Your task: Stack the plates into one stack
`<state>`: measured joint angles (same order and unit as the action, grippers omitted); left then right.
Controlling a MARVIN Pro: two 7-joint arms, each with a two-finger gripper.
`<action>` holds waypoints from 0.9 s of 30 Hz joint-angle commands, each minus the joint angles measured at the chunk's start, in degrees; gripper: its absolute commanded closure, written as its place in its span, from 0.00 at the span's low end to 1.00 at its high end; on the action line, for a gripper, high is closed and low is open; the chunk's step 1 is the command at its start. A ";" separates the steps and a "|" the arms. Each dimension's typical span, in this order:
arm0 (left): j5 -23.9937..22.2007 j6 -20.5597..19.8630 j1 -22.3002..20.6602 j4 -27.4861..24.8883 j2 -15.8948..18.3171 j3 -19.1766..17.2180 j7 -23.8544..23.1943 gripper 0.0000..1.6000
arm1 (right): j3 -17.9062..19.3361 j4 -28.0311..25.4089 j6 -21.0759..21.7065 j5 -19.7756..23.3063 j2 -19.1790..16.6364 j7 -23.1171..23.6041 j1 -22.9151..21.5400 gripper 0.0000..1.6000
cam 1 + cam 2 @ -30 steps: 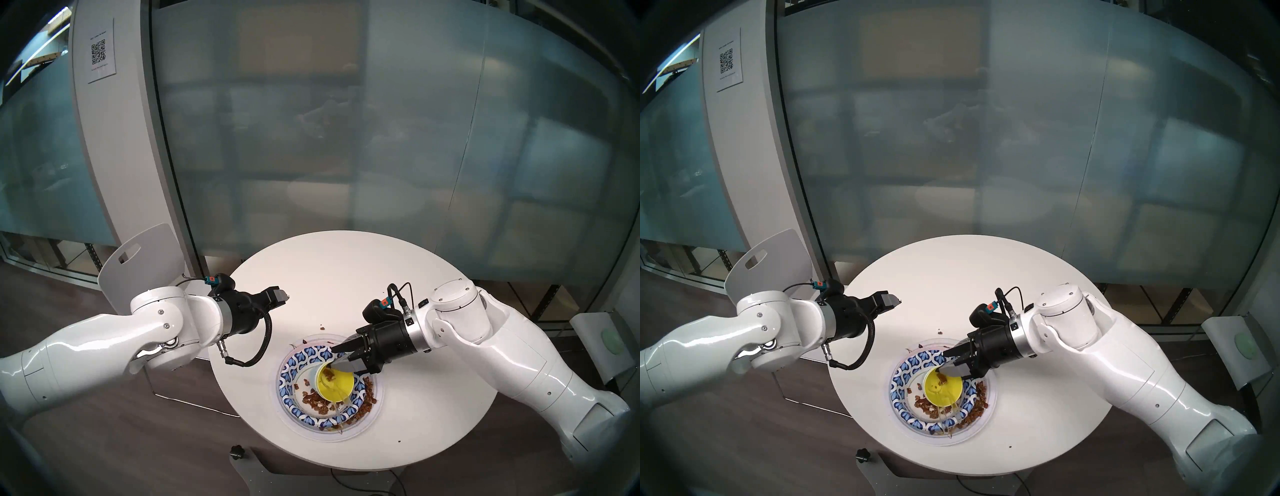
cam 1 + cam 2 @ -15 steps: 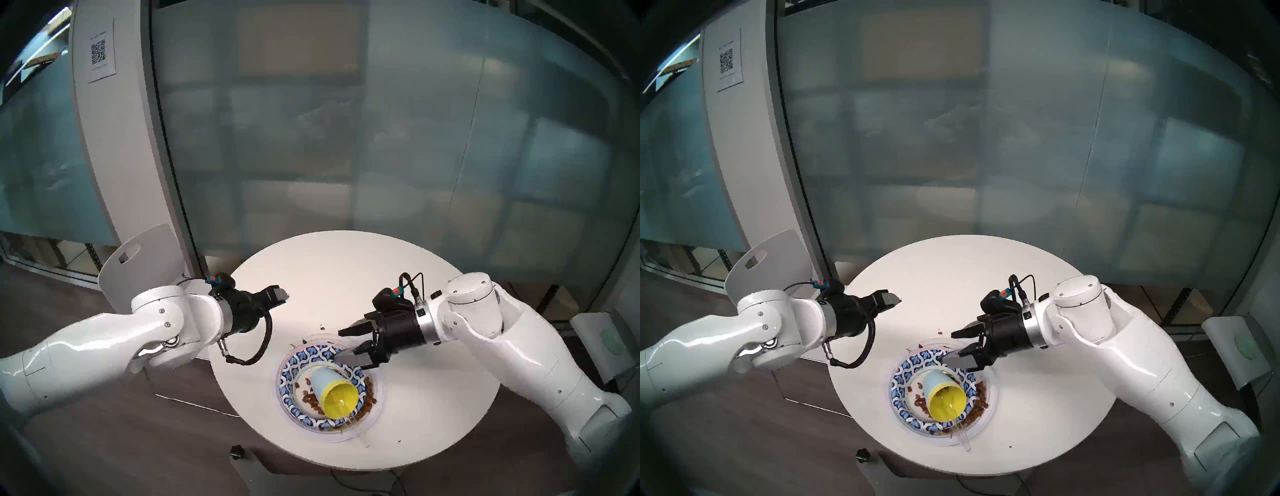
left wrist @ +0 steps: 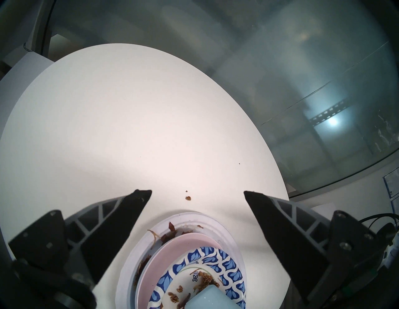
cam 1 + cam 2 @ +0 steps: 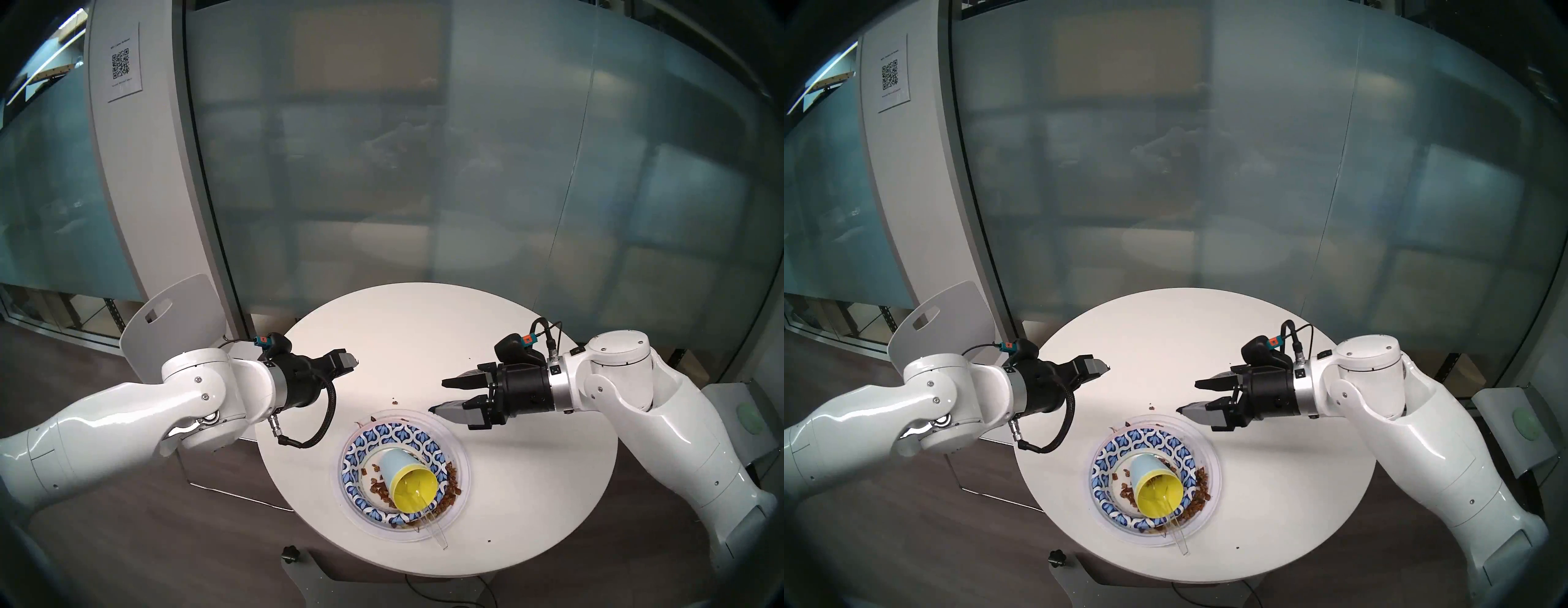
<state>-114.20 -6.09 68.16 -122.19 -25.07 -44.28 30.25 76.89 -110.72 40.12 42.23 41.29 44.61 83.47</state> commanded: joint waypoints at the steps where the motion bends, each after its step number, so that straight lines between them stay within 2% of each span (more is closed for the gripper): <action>1: 0.90 0.01 -0.10 -3.08 0.22 -0.29 -1.87 0.00 | 7.73 -1.18 -3.69 3.43 -0.12 -3.55 7.49 0.00; 3: 1.77 0.01 0.14 -3.68 0.39 -0.06 -2.43 0.00 | 9.74 -0.53 -4.79 4.45 0.19 -4.53 9.23 0.00; 5: 3.45 -0.17 0.02 -4.09 0.62 0.25 -2.89 0.00 | 10.38 1.08 -5.31 5.37 0.19 -5.10 9.05 0.00; 6: 3.78 -0.12 0.01 -4.40 0.70 0.28 -3.02 0.00 | 12.37 0.68 -6.17 5.71 0.49 -5.52 11.22 0.00; 7: 3.88 -0.25 -0.10 -4.67 0.77 0.25 -3.20 0.00 | 12.47 1.48 -6.15 6.28 0.56 -5.51 10.87 0.00; 10: 5.90 -0.06 -0.13 -5.11 1.09 0.53 -3.90 0.00 | 14.86 1.83 -7.63 7.14 1.24 -6.26 13.37 0.00; 15: 10.36 0.69 0.34 -5.92 1.80 1.50 -5.16 0.00 | 19.43 1.67 -10.74 8.24 4.18 -7.34 18.24 0.00; 18: 11.32 0.92 0.42 -6.03 1.96 1.71 -5.32 0.00 | 20.14 2.31 -10.99 8.29 4.96 -7.25 18.53 0.00; 20: 12.13 1.30 0.55 -6.12 2.19 1.88 -5.62 0.00 | 22.52 1.11 -12.36 8.30 5.76 -7.69 21.59 0.00; 21: 12.39 1.41 0.58 -6.15 2.30 1.91 -5.72 0.00 | 22.40 1.48 -12.12 8.01 6.28 -7.40 21.02 0.00; 22: 12.67 1.58 0.63 -6.18 2.41 1.96 -5.88 0.00 | 23.60 0.58 -12.84 8.06 6.69 -7.67 22.72 0.00; 27: 13.43 2.13 0.74 -6.12 2.71 2.12 -6.54 0.00 | 26.08 -1.26 -14.00 7.30 8.96 -7.90 25.59 0.00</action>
<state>-102.20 -5.11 68.79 -127.45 -22.84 -41.86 25.00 98.98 -108.92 28.81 49.59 46.52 36.56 103.46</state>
